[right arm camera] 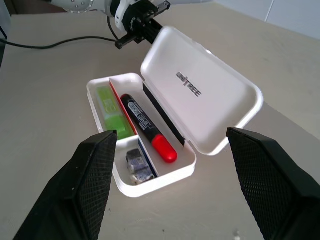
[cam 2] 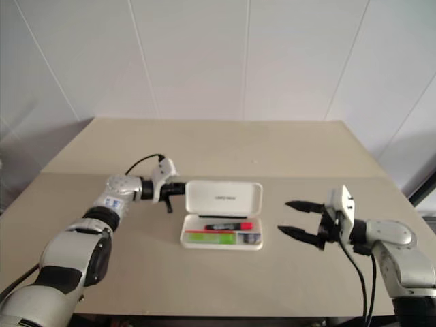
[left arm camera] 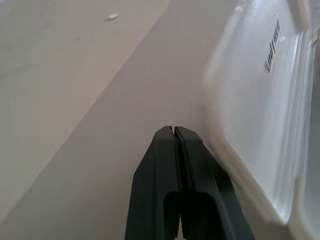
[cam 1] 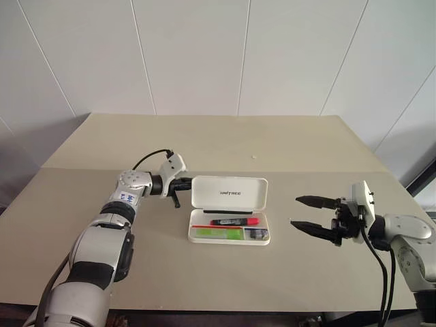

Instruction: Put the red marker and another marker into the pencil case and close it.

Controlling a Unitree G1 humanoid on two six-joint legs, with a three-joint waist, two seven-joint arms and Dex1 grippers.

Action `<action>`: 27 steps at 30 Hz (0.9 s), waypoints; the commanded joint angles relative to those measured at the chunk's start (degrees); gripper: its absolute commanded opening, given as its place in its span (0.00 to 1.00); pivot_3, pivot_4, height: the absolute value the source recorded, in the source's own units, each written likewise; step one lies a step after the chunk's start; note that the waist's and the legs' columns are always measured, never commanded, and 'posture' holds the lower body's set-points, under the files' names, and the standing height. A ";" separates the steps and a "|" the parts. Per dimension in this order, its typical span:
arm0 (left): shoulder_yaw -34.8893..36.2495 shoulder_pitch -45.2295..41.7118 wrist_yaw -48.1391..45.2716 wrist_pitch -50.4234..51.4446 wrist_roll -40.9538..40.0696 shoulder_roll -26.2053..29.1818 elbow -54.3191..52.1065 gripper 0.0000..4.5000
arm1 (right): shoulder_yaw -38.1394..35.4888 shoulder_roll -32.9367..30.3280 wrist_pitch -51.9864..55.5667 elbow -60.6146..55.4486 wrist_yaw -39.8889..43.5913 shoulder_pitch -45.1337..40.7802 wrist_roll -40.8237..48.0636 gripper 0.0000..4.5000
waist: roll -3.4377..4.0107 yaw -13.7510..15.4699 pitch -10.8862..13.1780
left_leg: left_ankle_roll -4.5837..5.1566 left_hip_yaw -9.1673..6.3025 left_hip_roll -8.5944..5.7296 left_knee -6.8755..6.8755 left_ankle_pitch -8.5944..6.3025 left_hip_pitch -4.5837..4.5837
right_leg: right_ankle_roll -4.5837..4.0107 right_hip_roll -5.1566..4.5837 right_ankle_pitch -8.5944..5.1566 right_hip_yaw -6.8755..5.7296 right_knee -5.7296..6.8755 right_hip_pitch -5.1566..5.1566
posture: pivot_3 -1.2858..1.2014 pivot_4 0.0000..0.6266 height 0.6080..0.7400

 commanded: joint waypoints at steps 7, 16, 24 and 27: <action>2.90 -3.09 -17.03 0.96 -2.79 -0.61 -1.32 0.01 | -4.76 -4.04 -1.19 6.54 8.76 -2.14 4.78 1.00 | 0.00 0.00 0.00 | 0.00 0.00 -0.01 0.01 0.00 0.00 | 0.00 0.00 0.00 0.00 -0.01 0.00 | 0.52 0.24 1.00; 1.58 -2.71 -28.94 -1.11 -2.43 -1.30 -2.75 0.01 | -3.20 -7.29 -3.82 23.28 20.68 -12.29 3.43 1.00 | 0.00 -0.21 0.00 | 0.00 0.01 -0.01 0.05 0.00 0.00 | 0.00 0.00 0.00 0.00 0.03 0.00 | 0.52 0.24 1.00; -3.11 -0.40 -32.95 -4.88 -0.88 -1.14 -4.24 0.01 | 3.13 -11.05 -4.44 26.25 21.54 -16.91 10.08 1.00 | 0.02 -0.15 0.01 | -0.01 0.00 0.00 0.04 0.00 -0.01 | 0.01 -0.02 -0.01 0.01 0.00 0.00 | 0.52 0.24 1.00; -4.85 0.25 -33.02 -6.03 -0.43 -1.24 -4.62 0.01 | 5.08 -12.13 -5.19 28.45 21.54 -18.87 11.75 1.00 | 0.03 -0.27 0.02 | -0.01 0.01 0.00 0.05 -0.01 -0.01 | 0.01 -0.02 -0.01 0.02 0.00 0.00 | 0.52 0.24 1.00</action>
